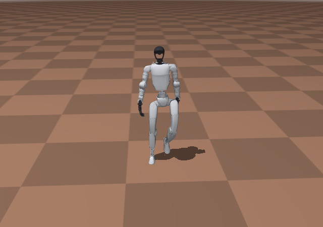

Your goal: Walk run

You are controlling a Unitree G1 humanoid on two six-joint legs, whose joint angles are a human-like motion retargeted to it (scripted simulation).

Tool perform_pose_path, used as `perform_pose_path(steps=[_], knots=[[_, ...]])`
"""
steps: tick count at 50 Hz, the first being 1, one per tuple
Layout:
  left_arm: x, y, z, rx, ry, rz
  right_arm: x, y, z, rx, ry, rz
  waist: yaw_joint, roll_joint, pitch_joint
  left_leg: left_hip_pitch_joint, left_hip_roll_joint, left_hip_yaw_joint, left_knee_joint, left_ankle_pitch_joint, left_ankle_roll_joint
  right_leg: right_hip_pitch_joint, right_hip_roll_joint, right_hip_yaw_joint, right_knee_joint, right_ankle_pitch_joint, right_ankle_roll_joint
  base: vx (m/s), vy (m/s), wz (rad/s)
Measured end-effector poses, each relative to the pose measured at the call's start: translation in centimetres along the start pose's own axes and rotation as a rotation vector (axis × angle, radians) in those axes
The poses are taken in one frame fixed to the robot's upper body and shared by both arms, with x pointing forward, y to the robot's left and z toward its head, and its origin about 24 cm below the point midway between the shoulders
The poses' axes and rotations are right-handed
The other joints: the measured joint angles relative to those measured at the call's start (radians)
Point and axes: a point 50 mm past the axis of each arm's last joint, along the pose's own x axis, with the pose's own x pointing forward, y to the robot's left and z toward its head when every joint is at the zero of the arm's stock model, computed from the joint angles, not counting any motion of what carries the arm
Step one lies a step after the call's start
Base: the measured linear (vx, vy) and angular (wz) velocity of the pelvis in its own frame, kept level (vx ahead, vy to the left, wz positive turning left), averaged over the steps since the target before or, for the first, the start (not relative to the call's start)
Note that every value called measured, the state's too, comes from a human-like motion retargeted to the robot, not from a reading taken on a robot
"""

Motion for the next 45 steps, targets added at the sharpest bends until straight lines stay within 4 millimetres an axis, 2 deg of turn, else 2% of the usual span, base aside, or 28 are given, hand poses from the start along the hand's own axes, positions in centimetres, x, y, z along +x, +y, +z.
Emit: perform_pose_path(steps=[3, 5, 8, 10, 12, 15, 17, 20, 22, 23, 24, 25, 27, 30, 31, 34, 36, 38, 41, 42, 43, 45], knots=[[0.4, -1.4, -2.7, 0.069, 0.042, -0.030, -0.6, -1.2, 4.3, -0.074, -0.139, -0.065, 0.093, -0.031, 0.020, -0.142, -0.080, 0.002, -0.061, -0.087, -0.023, 0.059, 0.032, 0.026, -0.034, -0.013, -0.011, 0.62, -0.33, -0.55], [0.5, -1.8, -4.2, 0.112, 0.076, -0.029, -1.2, -2.2, 6.9, -0.121, -0.231, -0.099, 0.156, -0.039, 0.033, -0.221, -0.091, -0.002, -0.163, -0.154, -0.032, 0.096, 0.063, 0.033, -0.048, -0.032, -0.016, 0.71, -0.36, -0.33], [0.4, -2.3, -6.0, 0.145, 0.145, -0.031, -2.3, -3.5, 9.7, -0.169, -0.345, -0.157, 0.200, -0.037, 0.046, -0.261, -0.047, 0.090, -0.437, -0.197, 0.020, 0.160, 0.107, -0.012, -0.069, -0.072, -0.015, 0.76, -0.33, 0.44], [0.3, -2.7, -6.9, 0.137, 0.189, -0.046, -2.9, -4.1, 10.9, -0.186, -0.402, -0.198, 0.222, -0.022, 0.056, -0.263, -0.019, 0.181, -0.641, -0.203, 0.012, 0.208, 0.149, -0.039, -0.077, -0.102, -0.014, 0.72, -0.31, 0.56], [0.3, -3.0, -7.1, 0.105, 0.207, -0.065, -3.1, -4.1, 11.4, -0.189, -0.439, -0.225, 0.222, -0.010, 0.063, -0.255, -0.057, 0.211, -0.823, -0.244, -0.002, 0.254, 0.190, -0.076, -0.084, -0.119, -0.019, 0.71, -0.29, 0.85], [0.4, -3.9, -6.8, 0.042, 0.183, -0.109, -2.7, -3.3, 10.8, -0.181, -0.435, -0.213, 0.199, -0.014, 0.057, -0.220, -0.134, 0.212, -0.994, -0.291, 0.049, 0.307, 0.219, -0.137, -0.079, -0.086, -0.007, 0.93, -0.32, 0.80], [0.6, -4.5, -5.9, -0.004, 0.133, -0.143, -1.8, -1.8, 9.3, -0.201, -0.376, -0.152, 0.229, -0.057, 0.050, -0.180, -0.106, 0.249, -0.966, -0.261, 0.070, 0.328, 0.207, -0.114, -0.053, -0.003, 0.006, 1.12, -0.51, -0.53], [0.8, -4.3, -4.4, -0.060, 0.041, -0.138, -0.4, 0.7, 5.5, -0.273, -0.241, -0.028, 0.274, -0.089, 0.022, -0.143, -0.059, 0.307, -0.910, -0.225, 0.070, 0.349, 0.170, -0.124, 0.026, 0.257, 0.051, 1.25, -0.29, -0.62], [0.7, -3.0, -3.1, -0.084, -0.007, -0.092, 0.3, 2.2, 1.7, -0.319, -0.104, 0.026, 0.216, -0.070, -0.017, -0.132, -0.037, 0.221, -0.841, -0.300, 0.070, 0.306, 0.199, -0.110, 0.147, 0.476, 0.059, 1.21, -0.21, 0.96], [0.5, -2.1, -2.0, -0.090, -0.031, -0.066, 0.5, 2.8, -0.2, -0.332, -0.040, 0.041, 0.199, -0.047, -0.017, -0.130, -0.017, 0.167, -0.802, -0.330, 0.070, 0.272, 0.223, -0.105, 0.239, 0.559, 0.051, 1.15, -0.09, 1.40], [0.3, -1.1, -0.6, -0.085, -0.059, -0.037, 0.6, 3.1, -2.0, -0.332, 0.018, 0.053, 0.186, -0.036, -0.005, -0.103, -0.023, 0.136, -0.777, -0.358, 0.070, 0.229, 0.216, -0.106, 0.384, 0.586, 0.041, 1.05, -0.03, 1.58], [0.1, -0.1, 0.9, -0.076, -0.088, -0.009, 0.5, 3.3, -3.7, -0.325, 0.073, 0.063, 0.174, -0.031, 0.013, -0.064, -0.041, 0.115, -0.759, -0.385, 0.070, 0.181, 0.195, -0.111, 0.556, 0.586, 0.030, 0.97, 0.01, 1.47], [-0.8, 2.0, 4.9, -0.054, -0.189, 0.073, 0.4, 4.6, -7.2, -0.290, 0.166, 0.116, 0.196, 0.047, 0.010, -0.010, 0.011, 0.037, -0.793, -0.397, 0.070, 0.123, 0.291, -0.075, 0.557, 0.565, 0.011, 0.96, 0.06, 1.07], [-3.3, 4.4, 11.9, -0.002, -0.422, 0.177, -0.3, 6.5, -11.8, -0.204, 0.283, 0.196, 0.216, 0.086, 0.014, 0.061, 0.010, -0.045, -0.822, -0.411, 0.070, -0.004, 0.317, -0.008, 0.622, 0.390, -0.051, 0.81, -0.01, 1.41], [-4.4, 5.1, 14.2, 0.033, -0.509, 0.203, -0.6, 7.1, -13.2, -0.165, 0.311, 0.217, 0.181, 0.098, 0.015, 0.082, -0.001, -0.106, -0.828, -0.413, 0.070, -0.048, 0.314, 0.000, 0.611, 0.343, -0.058, 0.84, -0.12, 2.69], [-8.7, 6.4, 20.4, 0.153, -0.745, 0.269, -1.8, 8.9, -17.1, -0.055, 0.397, 0.283, 0.075, 0.119, 0.013, 0.138, -0.033, -0.252, -0.840, -0.423, 0.070, -0.172, 0.234, -0.027, 0.524, 0.203, -0.094, 0.75, -0.22, 3.16], [-11.7, 7.0, 23.6, 0.236, -0.866, 0.311, -2.9, 9.8, -19.4, 0.004, 0.470, 0.334, 0.019, 0.116, 0.009, 0.167, -0.061, -0.327, -0.835, -0.438, 0.070, -0.232, 0.155, -0.062, 0.395, 0.183, -0.090, 0.96, -0.43, 2.64], [-14.4, 7.5, 26.0, 0.306, -0.956, 0.355, -3.9, 10.5, -21.4, 0.047, 0.543, 0.379, -0.025, 0.103, 0.012, 0.209, -0.089, -0.390, -0.824, -0.463, 0.070, -0.276, 0.102, -0.071, 0.240, 0.171, -0.078, 0.98, -0.54, 2.26], [-17.2, 8.2, 27.8, 0.357, -1.041, 0.422, -4.9, 11.0, -23.1, 0.065, 0.620, 0.414, -0.052, 0.072, 0.029, 0.306, -0.111, -0.434, -0.826, -0.493, 0.070, -0.327, 0.082, -0.042, 0.023, 0.101, -0.083, 0.78, -0.42, 1.31], [-17.8, 8.4, 28.0, 0.358, -1.059, 0.440, -5.1, 10.9, -23.4, 0.061, 0.638, 0.411, -0.050, 0.064, 0.039, 0.345, -0.112, -0.432, -0.830, -0.499, 0.070, -0.338, 0.094, -0.011, -0.044, 0.082, -0.057, 0.87, -0.43, 0.35], [-18.0, 8.6, 28.0, 0.349, -1.070, 0.454, -5.1, 10.7, -23.5, 0.052, 0.650, 0.397, -0.043, 0.058, 0.050, 0.385, -0.111, -0.420, -0.832, -0.502, 0.070, -0.340, 0.112, 0.040, -0.107, 0.064, 0.024, 0.94, -0.44, 0.13], [-17.4, 9.0, 27.3, 0.309, -1.069, 0.467, -5.0, 10.1, -23.4, 0.021, 0.659, 0.359, -0.038, 0.057, 0.061, 0.449, -0.109, -0.391, -0.826, -0.485, 0.070, -0.340, 0.117, 0.024, -0.157, 0.035, 0.121, 0.94, -0.39, -0.01]])
